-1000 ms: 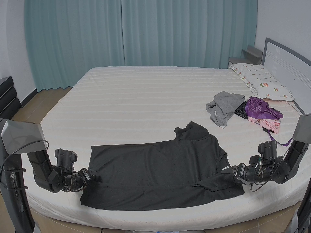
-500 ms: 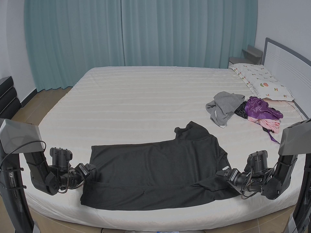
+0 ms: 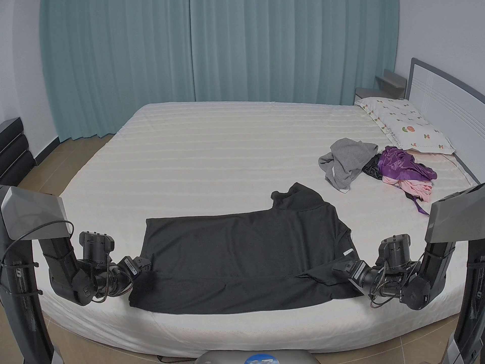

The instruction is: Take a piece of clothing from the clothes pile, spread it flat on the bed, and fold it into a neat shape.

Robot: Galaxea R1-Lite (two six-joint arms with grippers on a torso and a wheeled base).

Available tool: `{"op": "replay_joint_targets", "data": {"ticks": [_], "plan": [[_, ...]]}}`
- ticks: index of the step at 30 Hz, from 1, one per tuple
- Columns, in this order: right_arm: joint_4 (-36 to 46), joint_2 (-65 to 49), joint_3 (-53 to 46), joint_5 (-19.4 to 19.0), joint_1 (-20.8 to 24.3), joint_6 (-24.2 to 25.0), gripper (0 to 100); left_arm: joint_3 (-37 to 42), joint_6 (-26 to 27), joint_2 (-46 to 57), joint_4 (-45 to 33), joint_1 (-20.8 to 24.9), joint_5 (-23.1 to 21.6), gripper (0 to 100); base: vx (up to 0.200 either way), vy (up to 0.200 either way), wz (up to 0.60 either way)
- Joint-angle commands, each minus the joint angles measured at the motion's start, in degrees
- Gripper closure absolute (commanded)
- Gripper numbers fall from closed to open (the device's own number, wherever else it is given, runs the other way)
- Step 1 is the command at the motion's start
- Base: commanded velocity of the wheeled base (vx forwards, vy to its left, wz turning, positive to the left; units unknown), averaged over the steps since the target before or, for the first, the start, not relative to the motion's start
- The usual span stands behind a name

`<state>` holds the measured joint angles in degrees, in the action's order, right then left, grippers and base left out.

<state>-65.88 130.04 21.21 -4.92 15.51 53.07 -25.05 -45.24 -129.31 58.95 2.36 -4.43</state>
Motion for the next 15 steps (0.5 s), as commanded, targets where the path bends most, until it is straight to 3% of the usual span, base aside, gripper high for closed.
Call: {"op": "replay_joint_targets", "data": {"ticks": [1,8,15], "plan": [[-1.01,0.04,0.94,0.18,-0.30,0.28,0,0.00,0.06,-0.16,0.02,0.01,0.03,0,0.000,0.000,0.00],[-0.83,-4.71,0.06,-0.26,0.31,0.99,0,0.09,-0.20,-0.16,0.02,0.01,0.12,0,0.000,0.000,0.00],[-0.83,1.89,1.02,0.71,1.02,0.11,0,0.00,-0.46,-0.25,0.55,0.01,0.21,0,0.000,0.000,0.00]]}}
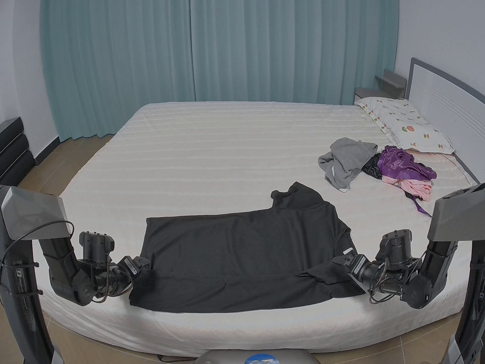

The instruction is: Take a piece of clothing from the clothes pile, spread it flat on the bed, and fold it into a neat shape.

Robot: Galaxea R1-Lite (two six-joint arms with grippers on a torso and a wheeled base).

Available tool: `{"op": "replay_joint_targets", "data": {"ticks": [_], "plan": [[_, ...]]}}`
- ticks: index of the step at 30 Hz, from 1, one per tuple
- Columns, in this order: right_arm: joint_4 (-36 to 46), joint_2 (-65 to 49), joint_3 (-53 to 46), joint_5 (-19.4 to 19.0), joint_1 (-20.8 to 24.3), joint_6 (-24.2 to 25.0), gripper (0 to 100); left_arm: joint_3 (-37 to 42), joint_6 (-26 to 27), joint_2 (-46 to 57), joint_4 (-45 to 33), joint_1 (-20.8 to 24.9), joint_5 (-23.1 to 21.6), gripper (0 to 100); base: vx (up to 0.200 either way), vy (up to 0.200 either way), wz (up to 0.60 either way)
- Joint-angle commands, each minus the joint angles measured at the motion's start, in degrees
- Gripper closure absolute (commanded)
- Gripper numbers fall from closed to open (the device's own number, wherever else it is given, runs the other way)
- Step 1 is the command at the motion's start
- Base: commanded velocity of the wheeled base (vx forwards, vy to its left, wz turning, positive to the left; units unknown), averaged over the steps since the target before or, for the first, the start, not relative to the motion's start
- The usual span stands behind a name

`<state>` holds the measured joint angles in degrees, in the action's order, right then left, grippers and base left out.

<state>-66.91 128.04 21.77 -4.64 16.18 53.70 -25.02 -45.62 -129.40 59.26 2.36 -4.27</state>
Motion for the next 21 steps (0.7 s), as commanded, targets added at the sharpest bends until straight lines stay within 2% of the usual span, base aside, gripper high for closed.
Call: {"op": "replay_joint_targets", "data": {"ticks": [1,13,14,21], "plan": [[0.29,3.97,0.46,0.51,0.35,-0.61,0,-0.03,-0.09,-0.15,0.24,0.01,0.05,0,0.000,0.000,0.00],[0.38,6.96,3.80,4.03,0.35,-1.58,0,-0.03,0.00,-0.59,0.42,0.10,0.49,0,0.000,0.000,0.00],[0.29,7.05,3.80,4.29,0.35,-1.58,100,-0.03,0.00,-0.59,0.42,0.01,0.49,0,0.000,0.000,0.00],[-0.15,5.29,3.19,4.38,0.35,-1.14,100,-0.03,0.18,-0.59,0.42,0.10,0.49,0,0.000,0.000,0.00]]}}
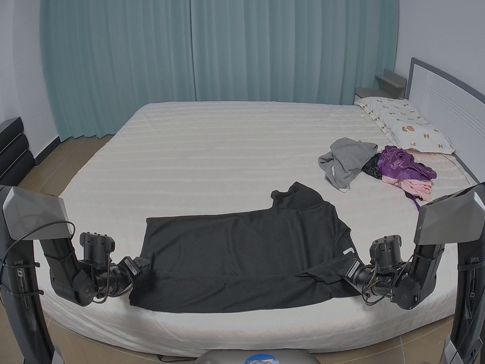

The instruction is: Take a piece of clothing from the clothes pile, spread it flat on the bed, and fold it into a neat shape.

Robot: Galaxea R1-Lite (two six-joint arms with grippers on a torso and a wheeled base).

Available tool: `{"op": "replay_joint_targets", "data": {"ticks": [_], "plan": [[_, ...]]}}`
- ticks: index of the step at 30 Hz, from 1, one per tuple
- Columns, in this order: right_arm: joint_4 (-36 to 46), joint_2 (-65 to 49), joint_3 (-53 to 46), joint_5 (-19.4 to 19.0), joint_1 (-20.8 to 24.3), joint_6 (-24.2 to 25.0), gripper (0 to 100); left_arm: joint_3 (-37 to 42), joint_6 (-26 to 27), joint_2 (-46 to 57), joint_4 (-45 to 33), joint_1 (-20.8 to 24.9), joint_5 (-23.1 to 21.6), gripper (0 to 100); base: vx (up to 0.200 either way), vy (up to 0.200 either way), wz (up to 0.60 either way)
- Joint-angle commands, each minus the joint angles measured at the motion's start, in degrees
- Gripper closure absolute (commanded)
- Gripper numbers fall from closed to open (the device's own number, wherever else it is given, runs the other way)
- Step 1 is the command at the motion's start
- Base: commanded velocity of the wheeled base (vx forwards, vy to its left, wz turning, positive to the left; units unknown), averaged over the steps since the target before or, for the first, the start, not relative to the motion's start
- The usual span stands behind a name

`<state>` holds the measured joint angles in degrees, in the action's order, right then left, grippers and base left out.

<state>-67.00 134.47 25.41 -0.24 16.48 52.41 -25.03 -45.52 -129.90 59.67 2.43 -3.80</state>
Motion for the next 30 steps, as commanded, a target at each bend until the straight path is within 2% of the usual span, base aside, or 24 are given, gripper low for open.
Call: {"op": "replay_joint_targets", "data": {"ticks": [1,13,30], "plan": [[0.03,-1.85,-0.62,-0.02,0.04,0.24,100,-0.02,0.17,-0.09,0.00,0.04,0.02,0,0.000,0.000,0.00],[0.82,-7.56,-2.73,-0.55,0.48,3.23,100,0.07,0.34,-0.44,0.09,0.21,0.11,0,0.000,0.000,0.00],[7.41,-14.42,-7.48,-0.55,2.41,2.79,100,-0.02,0.34,-0.44,0.00,0.21,0.11,0,0.000,0.000,0.00]]}}
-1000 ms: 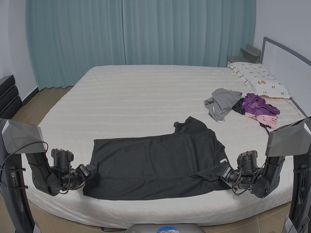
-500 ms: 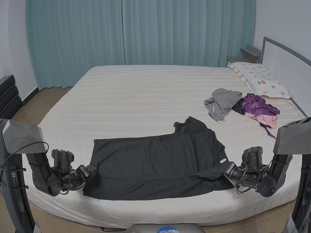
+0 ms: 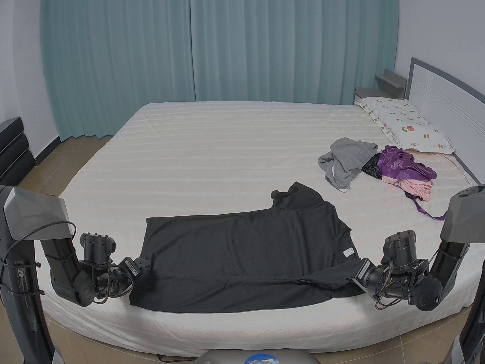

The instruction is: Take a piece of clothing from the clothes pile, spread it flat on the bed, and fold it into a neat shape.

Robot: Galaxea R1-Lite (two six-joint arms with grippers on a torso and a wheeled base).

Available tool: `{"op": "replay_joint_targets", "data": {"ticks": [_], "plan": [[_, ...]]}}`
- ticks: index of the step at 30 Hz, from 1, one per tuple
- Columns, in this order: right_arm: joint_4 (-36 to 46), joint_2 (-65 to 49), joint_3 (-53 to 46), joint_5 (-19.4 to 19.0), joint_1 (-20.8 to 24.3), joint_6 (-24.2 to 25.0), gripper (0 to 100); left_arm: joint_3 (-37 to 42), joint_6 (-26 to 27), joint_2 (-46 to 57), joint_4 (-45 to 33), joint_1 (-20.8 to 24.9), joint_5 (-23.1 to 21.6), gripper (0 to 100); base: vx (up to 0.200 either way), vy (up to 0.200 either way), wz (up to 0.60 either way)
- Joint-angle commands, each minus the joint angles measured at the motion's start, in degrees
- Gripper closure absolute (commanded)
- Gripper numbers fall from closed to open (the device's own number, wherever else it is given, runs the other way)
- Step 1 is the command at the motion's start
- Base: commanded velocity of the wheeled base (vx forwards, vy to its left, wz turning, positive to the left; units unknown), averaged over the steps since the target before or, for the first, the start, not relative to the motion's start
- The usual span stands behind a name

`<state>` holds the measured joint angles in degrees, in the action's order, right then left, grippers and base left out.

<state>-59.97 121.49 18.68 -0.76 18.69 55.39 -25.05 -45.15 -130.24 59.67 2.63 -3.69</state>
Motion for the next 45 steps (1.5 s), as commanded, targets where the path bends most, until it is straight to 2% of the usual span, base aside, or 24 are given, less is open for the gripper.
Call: {"op": "replay_joint_targets", "data": {"ticks": [1,2,12,20,22,27,28,32,35,42,45], "plan": [[0.55,-1.43,-1.10,-0.12,0.56,-0.46,100,0.00,-0.02,-0.10,0.00,0.00,0.00,0,0.000,0.000,0.00],[0.64,-1.43,-1.71,-0.21,1.09,-0.81,0,0.00,-0.02,-0.10,0.00,0.00,0.00,0,0.000,0.000,0.00],[0.99,0.06,-2.24,-0.21,0.91,-3.36,0,-0.26,-0.37,-0.01,0.09,0.00,0.09,0,0.000,0.000,0.00],[1.17,-5.21,-0.57,-0.39,-2.78,-3.54,0,-0.26,-3.19,0.69,2.99,-0.26,2.11,0,0.000,0.000,0.00],[1.34,-5.74,-0.04,-0.39,-2.60,-3.63,0,0.18,-4.77,0.96,5.01,-0.26,2.02,0,0.200,0.000,0.00],[1.87,-5.12,1.28,-0.56,-2.34,-3.89,0,0.27,-4.77,0.61,5.81,-0.17,2.02,0,0.160,0.000,0.00],[2.22,-4.86,2.33,-2.67,-3.31,-4.68,0,0.27,-4.86,0.69,5.72,-0.17,2.02,0,0.000,0.000,0.00],[3.45,-4.51,3.82,-7.24,-6.12,-5.91,0,0.00,-4.86,0.43,5.81,-0.17,2.02,0,0.000,0.000,0.00],[5.47,-3.10,4.62,-8.65,-7.79,-8.72,0,0.18,-4.77,0.34,5.89,-0.08,2.02,0,0.000,0.000,0.00],[4.59,3.75,4.26,-10.14,-9.99,-15.76,0,0.44,-4.50,0.17,5.89,-0.08,1.85,0,0.000,0.000,0.00],[3.54,5.25,4.79,-14.10,-11.31,-17.07,0,0.27,-4.50,0.08,5.89,-0.08,1.50,0,0.000,0.000,0.00]]}}
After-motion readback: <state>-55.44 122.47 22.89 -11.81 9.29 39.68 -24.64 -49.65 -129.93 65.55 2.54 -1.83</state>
